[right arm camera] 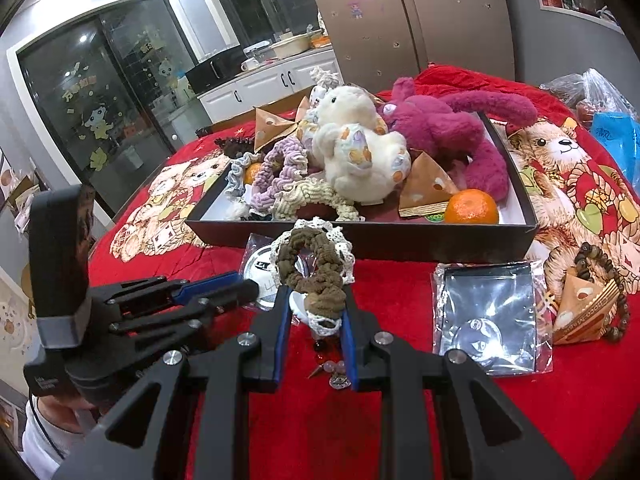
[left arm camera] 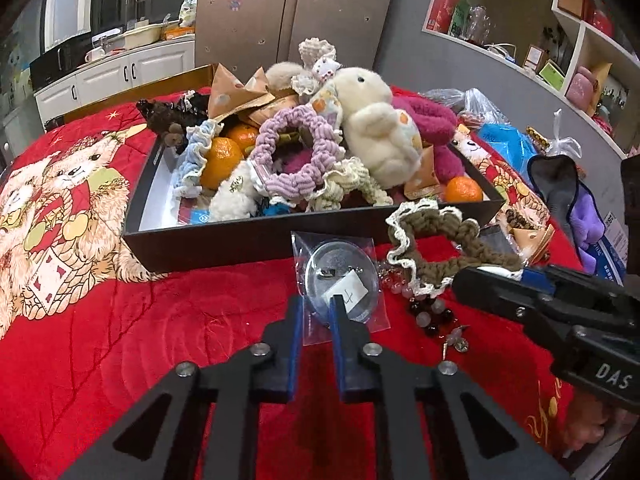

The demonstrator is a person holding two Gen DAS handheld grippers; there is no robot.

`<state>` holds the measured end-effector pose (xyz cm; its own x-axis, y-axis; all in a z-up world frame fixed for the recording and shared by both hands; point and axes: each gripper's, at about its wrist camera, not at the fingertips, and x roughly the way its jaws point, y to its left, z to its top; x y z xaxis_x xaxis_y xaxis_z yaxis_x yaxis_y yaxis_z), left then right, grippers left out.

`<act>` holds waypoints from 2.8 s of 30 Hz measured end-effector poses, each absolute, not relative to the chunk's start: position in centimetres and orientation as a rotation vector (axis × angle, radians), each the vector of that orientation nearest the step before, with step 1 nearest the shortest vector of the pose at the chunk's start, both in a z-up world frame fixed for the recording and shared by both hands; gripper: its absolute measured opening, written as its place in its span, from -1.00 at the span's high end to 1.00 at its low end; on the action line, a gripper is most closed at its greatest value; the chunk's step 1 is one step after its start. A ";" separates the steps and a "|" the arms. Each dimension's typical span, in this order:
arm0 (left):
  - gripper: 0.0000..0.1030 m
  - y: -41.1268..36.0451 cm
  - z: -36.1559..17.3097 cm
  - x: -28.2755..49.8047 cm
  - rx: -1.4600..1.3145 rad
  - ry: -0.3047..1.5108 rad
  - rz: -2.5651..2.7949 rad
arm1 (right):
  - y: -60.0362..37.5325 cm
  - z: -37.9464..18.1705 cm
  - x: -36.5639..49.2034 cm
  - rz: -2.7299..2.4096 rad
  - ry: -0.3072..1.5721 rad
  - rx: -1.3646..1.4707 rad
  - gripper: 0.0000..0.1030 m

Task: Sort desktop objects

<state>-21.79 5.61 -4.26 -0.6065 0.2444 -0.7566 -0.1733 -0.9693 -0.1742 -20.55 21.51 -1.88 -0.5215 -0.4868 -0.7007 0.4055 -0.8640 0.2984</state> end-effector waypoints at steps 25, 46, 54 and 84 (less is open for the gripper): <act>0.95 5.8 -0.3 -19.5 -1.076 -0.093 2.703 | 21.7 -1.0 -20.1 -2.386 -0.136 1.061 0.53; 0.97 2.8 3.9 -18.5 -0.929 -0.197 2.794 | 20.6 1.8 -18.7 -2.452 -0.104 0.902 0.55; 0.97 2.4 8.3 -22.4 -0.872 -0.154 2.844 | 17.7 6.0 -21.7 -2.455 -0.072 0.859 0.55; 0.94 -2.9 3.1 -32.6 -1.009 -0.242 2.819 | 11.6 0.4 -36.4 -2.376 -0.078 1.019 0.52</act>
